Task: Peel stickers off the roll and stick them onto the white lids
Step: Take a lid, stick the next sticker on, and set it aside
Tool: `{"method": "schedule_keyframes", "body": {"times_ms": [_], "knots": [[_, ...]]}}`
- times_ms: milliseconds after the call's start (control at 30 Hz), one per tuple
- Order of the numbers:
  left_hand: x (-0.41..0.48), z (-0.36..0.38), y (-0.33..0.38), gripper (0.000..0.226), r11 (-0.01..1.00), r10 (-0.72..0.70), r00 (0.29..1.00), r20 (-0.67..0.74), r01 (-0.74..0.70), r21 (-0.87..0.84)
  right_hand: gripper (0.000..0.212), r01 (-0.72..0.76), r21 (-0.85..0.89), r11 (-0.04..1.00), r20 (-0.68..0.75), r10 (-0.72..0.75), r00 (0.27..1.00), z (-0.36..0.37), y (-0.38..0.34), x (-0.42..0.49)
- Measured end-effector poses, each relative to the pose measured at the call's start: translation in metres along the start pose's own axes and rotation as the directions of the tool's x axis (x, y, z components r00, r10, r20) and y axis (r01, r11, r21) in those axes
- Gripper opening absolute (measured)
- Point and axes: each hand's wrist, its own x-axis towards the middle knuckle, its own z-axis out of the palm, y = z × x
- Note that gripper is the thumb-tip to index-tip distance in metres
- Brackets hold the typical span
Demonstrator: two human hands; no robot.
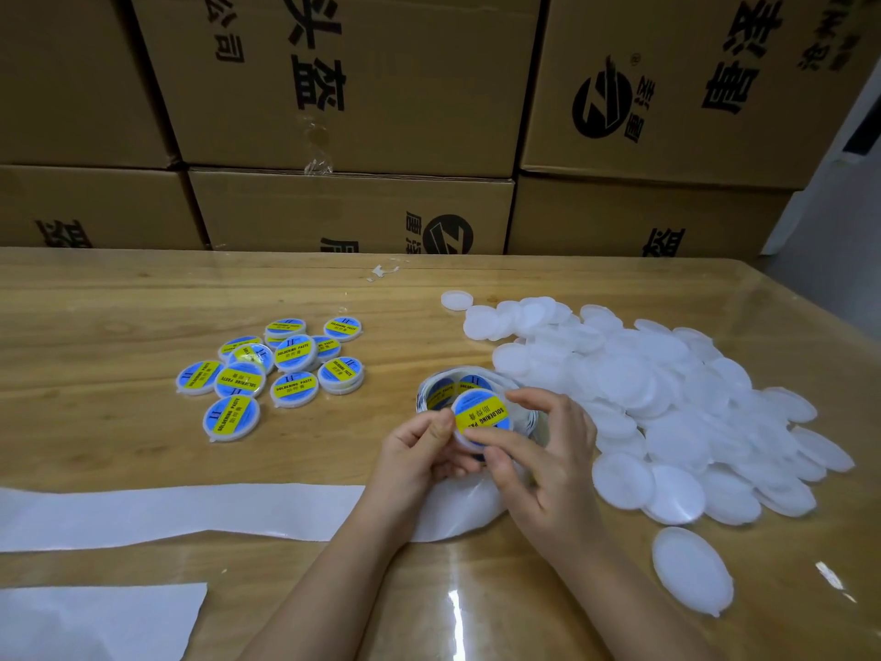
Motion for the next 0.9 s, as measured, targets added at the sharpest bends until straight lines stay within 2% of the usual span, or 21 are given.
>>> {"method": "schedule_keyframes", "body": {"times_ms": [267, 433, 667, 900], "knots": [[0.002, -0.001, 0.001, 0.026, 0.998, -0.001, 1.000, 0.024, 0.003, -0.056, 0.032, -0.125, -0.040, 0.991, -0.125, 0.119, 0.985, -0.003, 0.008, 0.003], [0.001, 0.000, 0.000, 0.028, 0.998, -0.028, 0.996, 0.079, 0.033, -0.059, 0.033, -0.167, -0.057, 0.984, -0.122, 0.159, 0.980, -0.004, 0.009, 0.004], [-0.003, 0.004, 0.003, 0.024, 0.998, -0.040, 0.990, 0.134, 0.047, -0.051, 0.036, -0.086, -0.034, 0.996, -0.038, 0.085, 0.996, 0.001, 0.003, 0.000], [-0.001, 0.002, 0.003, 0.028, 0.994, -0.040, 0.998, 0.058, 0.046, -0.096, 0.029, 0.035, 0.015, 0.999, -0.011, -0.035, 0.999, 0.002, -0.001, -0.001]]}}
